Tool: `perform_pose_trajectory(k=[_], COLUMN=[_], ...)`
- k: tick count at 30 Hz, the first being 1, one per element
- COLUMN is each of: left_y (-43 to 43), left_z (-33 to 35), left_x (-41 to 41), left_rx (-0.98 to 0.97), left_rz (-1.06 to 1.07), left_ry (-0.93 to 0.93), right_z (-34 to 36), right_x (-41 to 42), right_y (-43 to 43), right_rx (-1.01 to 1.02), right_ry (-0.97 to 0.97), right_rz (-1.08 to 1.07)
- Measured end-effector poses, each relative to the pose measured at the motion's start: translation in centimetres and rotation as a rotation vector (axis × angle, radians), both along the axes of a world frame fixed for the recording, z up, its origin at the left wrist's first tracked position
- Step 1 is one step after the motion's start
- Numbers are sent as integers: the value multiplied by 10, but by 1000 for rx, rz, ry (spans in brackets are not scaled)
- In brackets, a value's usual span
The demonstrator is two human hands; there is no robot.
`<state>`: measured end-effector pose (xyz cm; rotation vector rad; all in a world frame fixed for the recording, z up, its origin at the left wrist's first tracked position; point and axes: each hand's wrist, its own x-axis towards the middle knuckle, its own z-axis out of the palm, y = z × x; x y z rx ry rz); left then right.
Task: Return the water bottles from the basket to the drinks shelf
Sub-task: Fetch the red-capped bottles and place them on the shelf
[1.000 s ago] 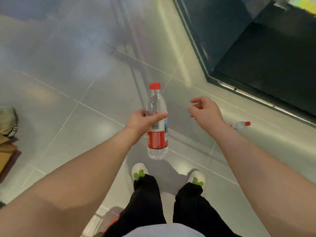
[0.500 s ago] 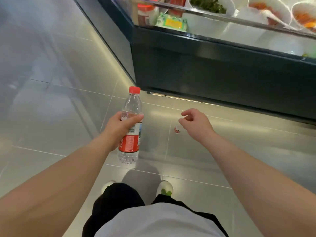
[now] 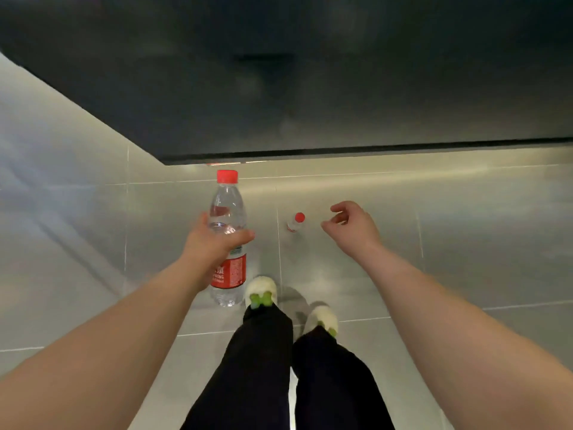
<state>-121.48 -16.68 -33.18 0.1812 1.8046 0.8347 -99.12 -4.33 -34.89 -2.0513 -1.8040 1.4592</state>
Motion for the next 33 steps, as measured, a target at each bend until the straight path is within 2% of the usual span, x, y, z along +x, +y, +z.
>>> perform_pose_trajectory(k=[6, 9, 11, 15, 19, 23, 27, 33], left_y=[31, 41, 44, 46, 51, 60, 65, 69], left_z=[-138, -209, -250, -313, -342, -335, -289, -155], left_x=[17, 24, 28, 32, 31, 29, 35, 60], left_rx=[-47, -76, -82, -85, -91, -88, -94, -102], left_rz=[1, 18, 16, -62, -94, -132, -146, -191], left_ry=[58, 94, 115, 145, 152, 158, 184, 142], right_z=[-167, -251, -298, -369, -408, -400, -349, -196], right_x=[16, 14, 9, -5, -8, -14, -10, 27], right_y=[5, 10, 16, 28, 33, 38, 40, 42], right_rx=[-71, -151, -146, -51, 19, 96, 156, -189], right_ry=[-56, -14, 10, 23, 58, 116, 136, 377], right_rz=[109, 138, 232, 380, 356, 287, 244, -137])
